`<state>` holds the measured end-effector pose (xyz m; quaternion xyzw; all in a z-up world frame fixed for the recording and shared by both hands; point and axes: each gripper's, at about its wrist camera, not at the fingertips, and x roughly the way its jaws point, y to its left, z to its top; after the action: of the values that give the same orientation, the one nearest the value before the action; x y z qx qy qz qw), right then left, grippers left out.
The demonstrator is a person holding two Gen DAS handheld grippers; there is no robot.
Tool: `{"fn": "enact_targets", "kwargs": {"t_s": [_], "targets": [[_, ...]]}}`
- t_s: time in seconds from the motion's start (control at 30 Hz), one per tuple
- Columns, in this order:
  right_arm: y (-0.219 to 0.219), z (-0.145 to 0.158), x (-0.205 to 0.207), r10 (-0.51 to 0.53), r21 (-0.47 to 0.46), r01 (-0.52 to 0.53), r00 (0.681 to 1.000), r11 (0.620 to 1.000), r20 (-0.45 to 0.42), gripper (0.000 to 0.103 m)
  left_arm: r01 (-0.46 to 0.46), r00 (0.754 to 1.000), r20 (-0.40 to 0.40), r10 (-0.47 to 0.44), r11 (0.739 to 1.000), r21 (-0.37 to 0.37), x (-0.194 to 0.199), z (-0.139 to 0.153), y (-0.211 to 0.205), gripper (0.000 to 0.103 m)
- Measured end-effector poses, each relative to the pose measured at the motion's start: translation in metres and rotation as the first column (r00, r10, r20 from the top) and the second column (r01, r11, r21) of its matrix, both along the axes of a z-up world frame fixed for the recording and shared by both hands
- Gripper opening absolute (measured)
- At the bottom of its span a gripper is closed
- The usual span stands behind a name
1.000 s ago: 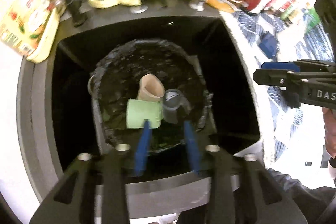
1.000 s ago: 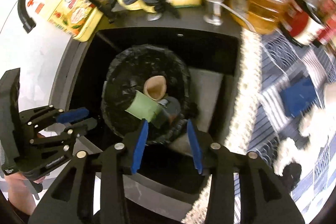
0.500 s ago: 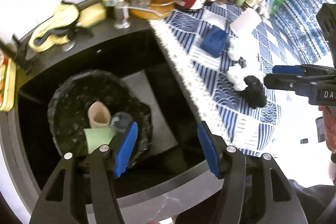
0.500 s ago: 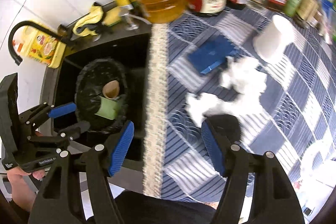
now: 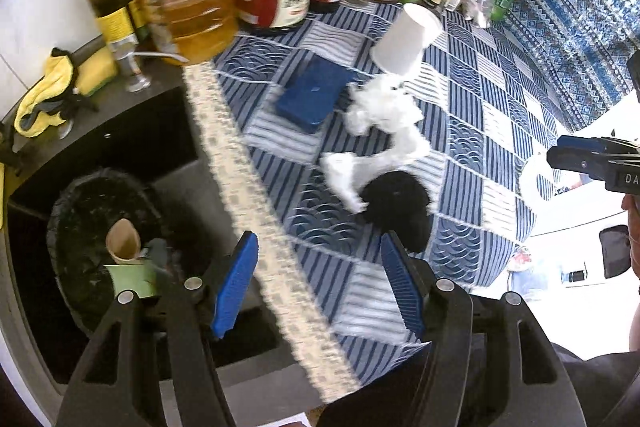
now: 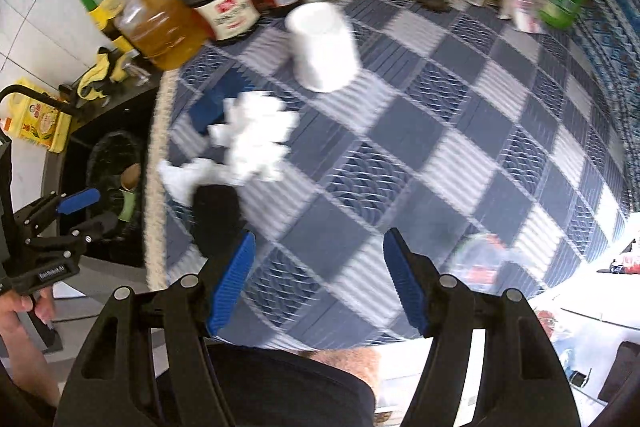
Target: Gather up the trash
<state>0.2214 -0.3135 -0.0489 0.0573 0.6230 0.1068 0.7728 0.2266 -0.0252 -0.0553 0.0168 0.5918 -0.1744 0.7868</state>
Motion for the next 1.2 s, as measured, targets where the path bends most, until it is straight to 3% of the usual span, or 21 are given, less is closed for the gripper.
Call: {"fn": "enact_targets", "kwargs": {"t_s": [0.23, 0.47, 0.97, 1.13, 1.2], "targets": [[-0.057, -0.009, -0.009, 0.108, -0.091, -0.106, 0.994, 0.990, 0.017, 0.067, -0.043, 0.999, 0.001, 0.043, 0.999, 0.020, -0.013, 0.002, -0.055, 0.062], [-0.097, -0.022, -0.015, 0.213, -0.100, -0.211, 0.977, 0.972, 0.013, 0.067, -0.108, 0.994, -0.001, 0.108, 0.993, 0.040, -0.033, -0.001, -0.099, 0.062], [-0.113, -0.067, -0.018, 0.342, -0.117, -0.346, 0.938, 0.931, -0.050, 0.066, -0.202, 0.978, -0.027, 0.206, 0.974, 0.102, -0.070, 0.000, -0.124, 0.062], [-0.112, -0.080, -0.012, 0.363, -0.116, -0.370, 0.929, 0.922, -0.079, 0.056, -0.221, 0.974, -0.029, 0.225, 0.969, 0.108, -0.075, 0.000, -0.122, 0.062], [-0.111, -0.084, -0.010, 0.364, -0.115, -0.372, 0.927, 0.921, -0.087, 0.047, -0.229, 0.972, -0.036, 0.234, 0.967, 0.108, -0.075, -0.002, -0.121, 0.062]]}}
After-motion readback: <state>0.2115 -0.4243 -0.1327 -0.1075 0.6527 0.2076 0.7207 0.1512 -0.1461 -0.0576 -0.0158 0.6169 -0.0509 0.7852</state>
